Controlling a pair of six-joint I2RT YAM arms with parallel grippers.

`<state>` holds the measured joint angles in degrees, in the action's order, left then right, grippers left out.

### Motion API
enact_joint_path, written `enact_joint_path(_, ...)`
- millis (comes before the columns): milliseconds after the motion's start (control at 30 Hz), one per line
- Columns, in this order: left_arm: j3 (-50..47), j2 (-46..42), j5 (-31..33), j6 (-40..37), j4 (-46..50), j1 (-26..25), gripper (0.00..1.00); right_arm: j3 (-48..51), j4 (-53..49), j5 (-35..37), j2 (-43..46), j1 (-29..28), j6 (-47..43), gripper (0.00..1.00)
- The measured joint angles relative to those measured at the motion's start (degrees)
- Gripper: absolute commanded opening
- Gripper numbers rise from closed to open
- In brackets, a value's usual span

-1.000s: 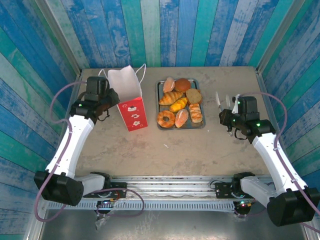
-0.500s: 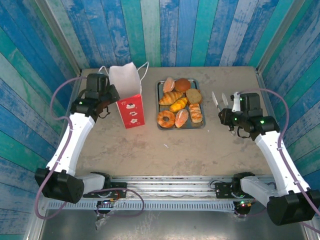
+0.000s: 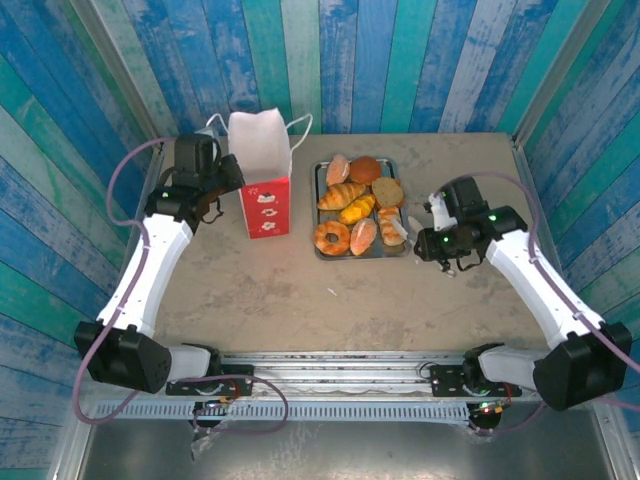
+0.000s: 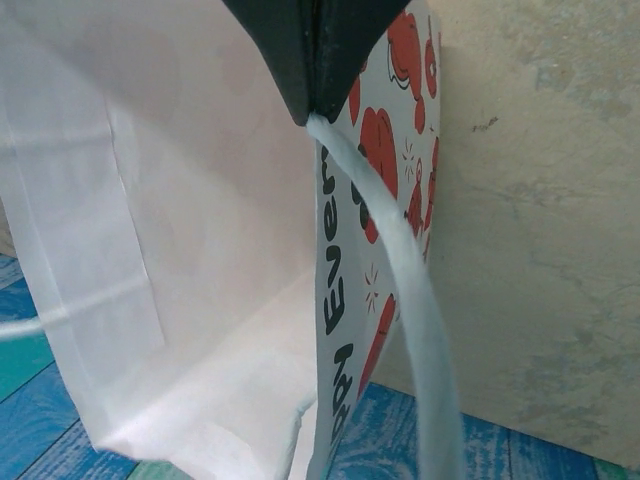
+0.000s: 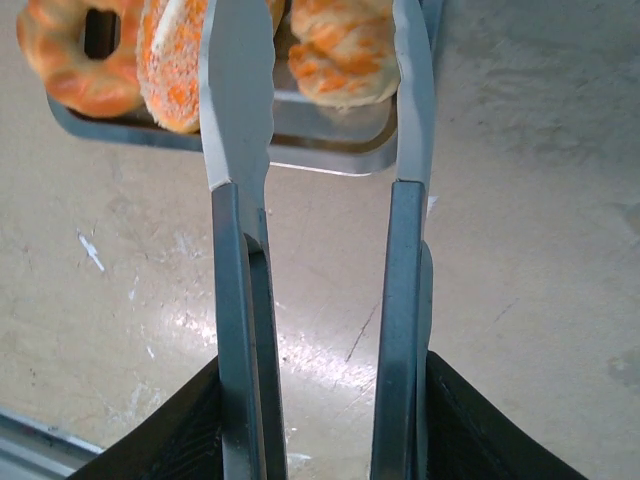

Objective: Place the fake bread into the paper bag

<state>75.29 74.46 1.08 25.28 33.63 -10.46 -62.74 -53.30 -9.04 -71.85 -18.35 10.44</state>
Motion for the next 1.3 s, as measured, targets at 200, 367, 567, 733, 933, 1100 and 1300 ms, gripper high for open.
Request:
enact_joint_path(200, 0.00, 0.07, -2.36, -0.63, -0.79, 0.02, 0.00, -2.75, -0.83, 1.09, -6.19, -2.32, 0.59, 0.47)
enact_joint_path(367, -0.22, 0.07, -3.91, -1.25, -1.05, 0.13, 0.00, -3.65, -1.11, 3.04, -8.35, -3.02, 1.07, 0.48)
enact_joint_path(567, -1.92, 0.02, -5.92, -1.42, -1.05, 0.26, 0.00, -4.76, -1.33, 5.31, -8.96, -3.02, 1.49, 0.51)
enact_joint_path(733, -3.82, -0.02, -7.56, -1.44, -1.07, 0.28, 0.00, -4.81, -1.33, 5.51, -10.38, -3.02, 1.53, 0.52)
enact_joint_path(933, -4.46, -0.04, -9.16, -1.44, -1.57, 0.35, 0.00, -4.81, -1.16, 5.42, -12.98, -3.87, 1.53, 0.53)
enact_joint_path(1100, -4.55, -0.04, -9.92, -1.46, -1.68, 0.37, 0.00, -4.81, -0.85, 5.40, -14.32, -4.17, 1.53, 0.53)
enact_joint_path(1300, -4.68, -0.83, -9.62, -1.92, -0.96, 0.37, 0.00, -4.81, -0.24, 5.27, -15.10, -4.50, 1.57, 0.56)
